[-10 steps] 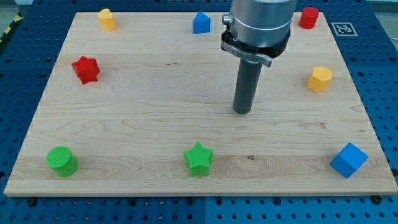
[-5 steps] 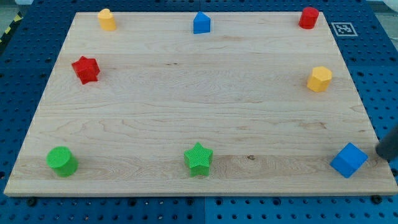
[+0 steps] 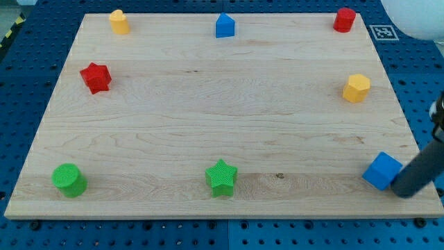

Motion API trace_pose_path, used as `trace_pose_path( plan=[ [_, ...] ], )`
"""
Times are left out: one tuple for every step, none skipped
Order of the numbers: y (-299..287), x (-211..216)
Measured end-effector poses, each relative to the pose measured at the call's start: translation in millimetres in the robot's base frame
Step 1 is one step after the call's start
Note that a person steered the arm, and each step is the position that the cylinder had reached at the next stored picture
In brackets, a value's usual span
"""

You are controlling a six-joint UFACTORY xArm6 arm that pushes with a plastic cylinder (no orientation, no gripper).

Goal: Move the blue cube diagonally to the top right of the green star

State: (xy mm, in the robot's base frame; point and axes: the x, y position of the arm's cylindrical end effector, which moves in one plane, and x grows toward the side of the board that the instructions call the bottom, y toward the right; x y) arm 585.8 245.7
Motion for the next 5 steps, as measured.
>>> trace_pose_path(
  plan=[
    [-9, -22],
    [-38, -24],
    [-61, -25],
    [-79, -36],
    [-107, -44]
  ],
)
